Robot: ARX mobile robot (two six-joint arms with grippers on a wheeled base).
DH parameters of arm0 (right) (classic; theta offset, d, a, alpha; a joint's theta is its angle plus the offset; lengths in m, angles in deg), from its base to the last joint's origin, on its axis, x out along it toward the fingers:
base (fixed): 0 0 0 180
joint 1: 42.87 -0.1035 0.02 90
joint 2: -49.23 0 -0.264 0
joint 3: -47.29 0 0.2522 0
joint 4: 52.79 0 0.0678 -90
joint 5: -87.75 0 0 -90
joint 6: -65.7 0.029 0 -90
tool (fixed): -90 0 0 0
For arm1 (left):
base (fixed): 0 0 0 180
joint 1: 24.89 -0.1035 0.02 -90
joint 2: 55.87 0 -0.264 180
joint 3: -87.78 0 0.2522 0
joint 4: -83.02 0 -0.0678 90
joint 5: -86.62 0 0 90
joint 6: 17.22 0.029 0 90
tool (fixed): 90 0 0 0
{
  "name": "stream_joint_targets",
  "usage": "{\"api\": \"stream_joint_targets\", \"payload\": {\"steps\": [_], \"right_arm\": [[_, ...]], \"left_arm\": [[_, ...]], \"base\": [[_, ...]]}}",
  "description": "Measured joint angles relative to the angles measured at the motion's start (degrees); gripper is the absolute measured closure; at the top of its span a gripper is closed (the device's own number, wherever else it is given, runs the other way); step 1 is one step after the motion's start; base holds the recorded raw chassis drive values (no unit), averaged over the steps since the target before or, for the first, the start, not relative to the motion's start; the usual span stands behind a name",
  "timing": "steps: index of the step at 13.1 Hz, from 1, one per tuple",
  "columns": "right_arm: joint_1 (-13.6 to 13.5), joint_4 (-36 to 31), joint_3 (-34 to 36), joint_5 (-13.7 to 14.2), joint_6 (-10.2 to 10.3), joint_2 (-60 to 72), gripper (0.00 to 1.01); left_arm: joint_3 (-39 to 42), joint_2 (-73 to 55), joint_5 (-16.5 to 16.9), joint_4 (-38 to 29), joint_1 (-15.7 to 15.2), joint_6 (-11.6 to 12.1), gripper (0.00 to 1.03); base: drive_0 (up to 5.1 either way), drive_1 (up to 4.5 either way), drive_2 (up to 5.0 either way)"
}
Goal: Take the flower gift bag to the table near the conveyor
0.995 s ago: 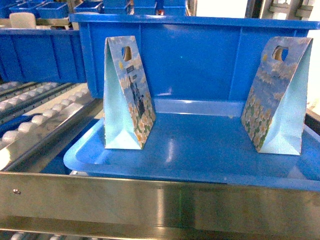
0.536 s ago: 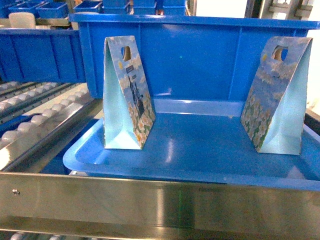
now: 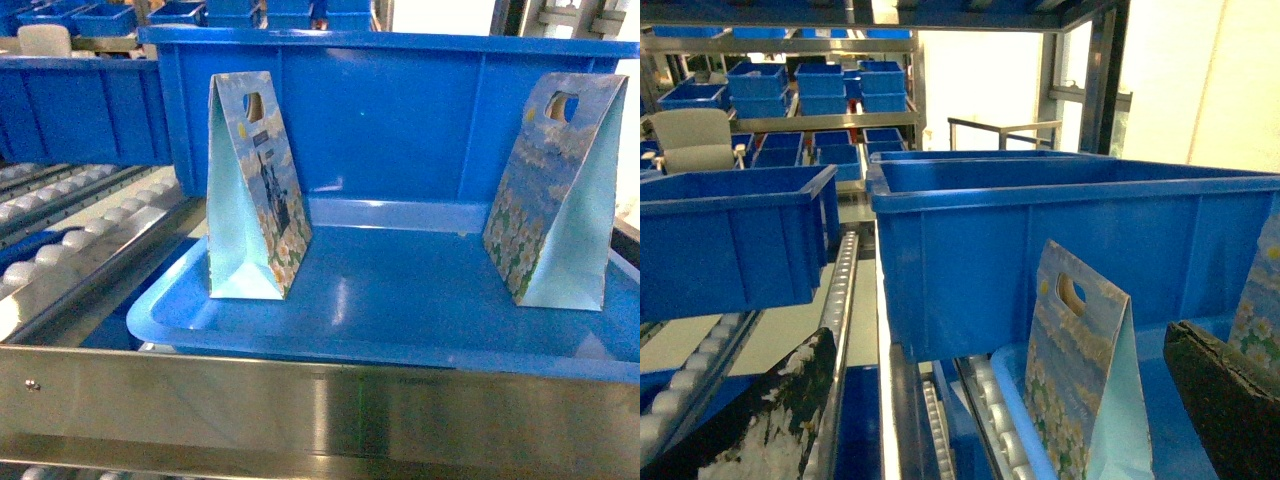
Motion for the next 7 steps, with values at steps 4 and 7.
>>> {"api": "stream_joint_targets", "payload": {"steps": [4,7], "right_arm": [[-3.72,-1.75,-3.91,1.29,-1.53,4.85,0.03],[-3.5,-2.89,-9.49,2.12,-1.92,10.03,0.03]], "left_arm": [[0.0,0.0,-0.02,-0.02,0.0,0.0,0.05],[0.0,0.0,0.0,-0.02,0.0,0.0,0.05]], "base": [[0.0,0.0,0.0],[0.0,0.0,0.0]]}}
